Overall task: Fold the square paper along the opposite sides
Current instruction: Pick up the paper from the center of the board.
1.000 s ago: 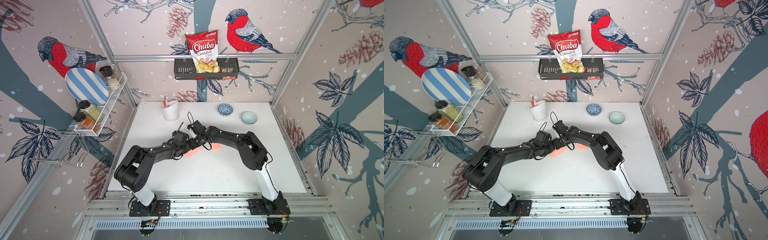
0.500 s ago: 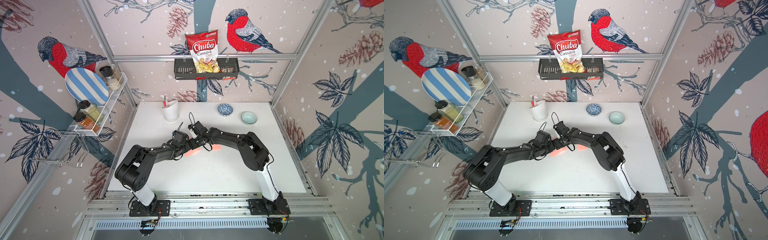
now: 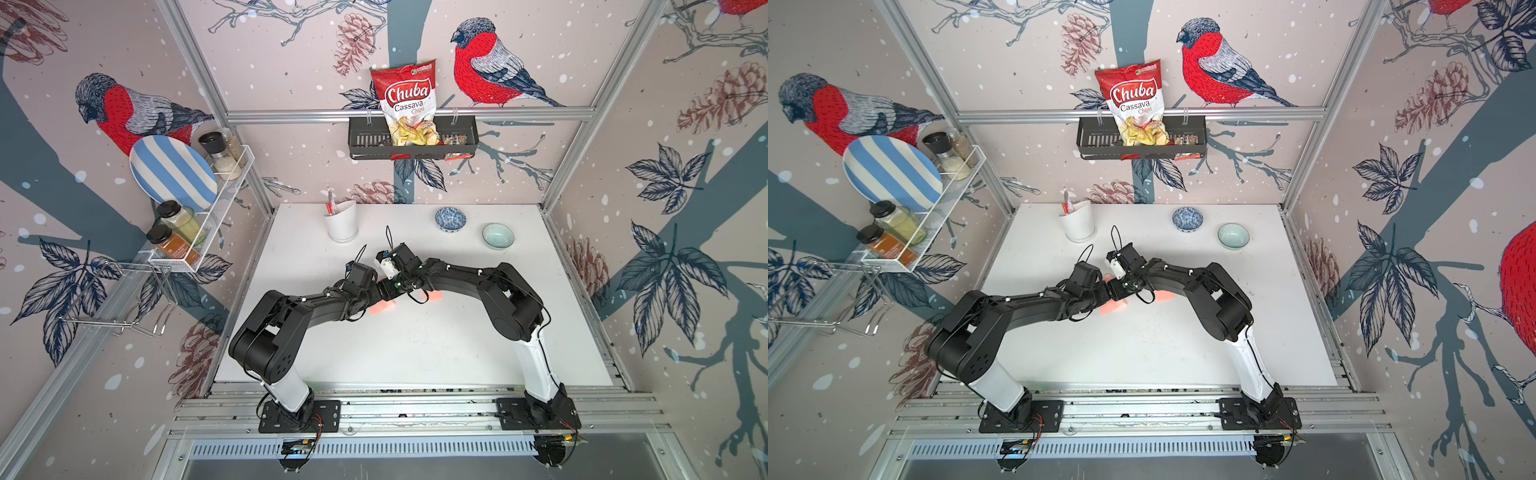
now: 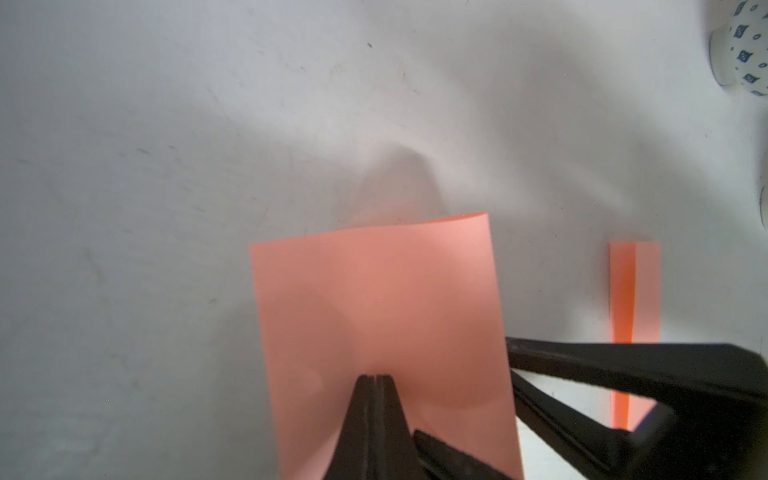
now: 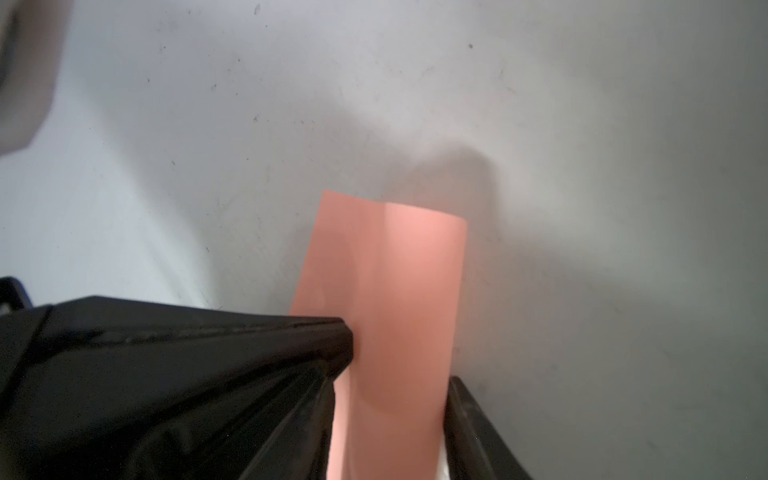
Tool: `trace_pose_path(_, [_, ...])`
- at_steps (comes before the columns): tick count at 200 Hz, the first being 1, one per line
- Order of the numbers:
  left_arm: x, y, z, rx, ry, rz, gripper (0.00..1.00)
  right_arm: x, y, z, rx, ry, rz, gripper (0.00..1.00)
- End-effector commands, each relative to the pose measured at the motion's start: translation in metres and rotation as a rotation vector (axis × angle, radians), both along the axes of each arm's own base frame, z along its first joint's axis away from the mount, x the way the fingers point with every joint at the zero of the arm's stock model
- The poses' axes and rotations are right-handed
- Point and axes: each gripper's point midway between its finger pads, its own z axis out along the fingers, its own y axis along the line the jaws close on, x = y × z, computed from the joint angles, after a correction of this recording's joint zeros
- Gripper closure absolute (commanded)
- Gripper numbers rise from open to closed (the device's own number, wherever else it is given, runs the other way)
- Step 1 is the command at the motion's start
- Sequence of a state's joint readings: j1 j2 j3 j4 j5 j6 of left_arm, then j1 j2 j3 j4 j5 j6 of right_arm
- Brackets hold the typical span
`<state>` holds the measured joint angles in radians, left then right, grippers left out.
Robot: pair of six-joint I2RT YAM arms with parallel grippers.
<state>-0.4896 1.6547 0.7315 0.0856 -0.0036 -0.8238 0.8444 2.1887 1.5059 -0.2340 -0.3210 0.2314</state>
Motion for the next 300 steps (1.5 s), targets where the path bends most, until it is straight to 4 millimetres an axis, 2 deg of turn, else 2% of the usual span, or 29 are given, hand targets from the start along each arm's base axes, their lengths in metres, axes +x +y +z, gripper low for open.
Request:
trace_pose_path(1, [-0.011, 0.009, -0.004, 0.058, 0.036, -0.013, 1.00, -0.034, -0.033, -0.034, -0.151, 0.166, 0.003, 0.55])
trace_pose_path(67, [0.007, 0.010, 0.034, 0.072, -0.084, -0.019, 1.00, -0.030, -0.031, -0.035, -0.135, 0.161, -0.010, 0.68])
trace_pose_path(92, [0.013, 0.006, 0.049, 0.051, -0.138, -0.027, 1.00, -0.028, -0.030, -0.033, -0.120, 0.160, -0.018, 0.70])
trace_pose_path(106, [0.018, 0.003, 0.065, 0.042, -0.185, -0.037, 1.00, -0.027, -0.028, -0.028, -0.098, 0.159, -0.023, 0.71])
trace_pose_path(125, [0.027, 0.002, 0.098, 0.045, -0.280, -0.053, 1.00, -0.020, -0.026, -0.014, -0.057, 0.141, -0.045, 0.73])
trace_pose_path(140, [0.033, 0.003, 0.130, 0.053, -0.371, -0.065, 0.99, -0.012, -0.023, 0.009, 0.005, 0.103, -0.066, 0.73])
trace_pose_path(177, [0.037, 0.005, 0.206, 0.052, -0.607, -0.094, 0.71, 0.004, -0.025, 0.081, 0.190, 0.016, -0.112, 0.72])
trace_pose_path(187, [0.036, 0.004, 0.224, 0.046, -0.666, -0.108, 0.64, 0.007, -0.030, 0.099, 0.236, -0.001, -0.121, 0.72])
trace_pose_path(200, [0.033, 0.002, 0.247, 0.035, -0.742, -0.137, 0.50, 0.011, -0.038, 0.122, 0.293, -0.025, -0.131, 0.72])
trace_pose_path(213, [0.026, -0.004, 0.273, 0.011, -0.829, -0.188, 0.41, 0.016, -0.050, 0.144, 0.351, -0.047, -0.143, 0.73])
trace_pose_path(230, [0.017, -0.014, 0.302, -0.032, -0.928, -0.275, 0.38, 0.021, -0.070, 0.177, 0.447, -0.089, -0.159, 0.73])
trace_pose_path(256, [0.001, -0.034, 0.337, -0.119, -1.031, -0.461, 0.36, 0.022, -0.108, 0.239, 0.609, -0.219, -0.170, 0.74])
trace_pose_path(279, [-0.014, -0.050, 0.358, -0.207, -1.091, -0.616, 0.33, 0.014, -0.139, 0.287, 0.694, -0.361, -0.163, 0.76])
trace_pose_path(296, [-0.028, -0.065, 0.369, -0.287, -1.119, -0.756, 0.33, 0.000, -0.154, 0.316, 0.726, -0.466, -0.133, 0.76])
trace_pose_path(300, [-0.031, -0.068, 0.370, -0.305, -1.121, -0.788, 0.33, -0.002, -0.156, 0.317, 0.725, -0.481, -0.126, 0.76])
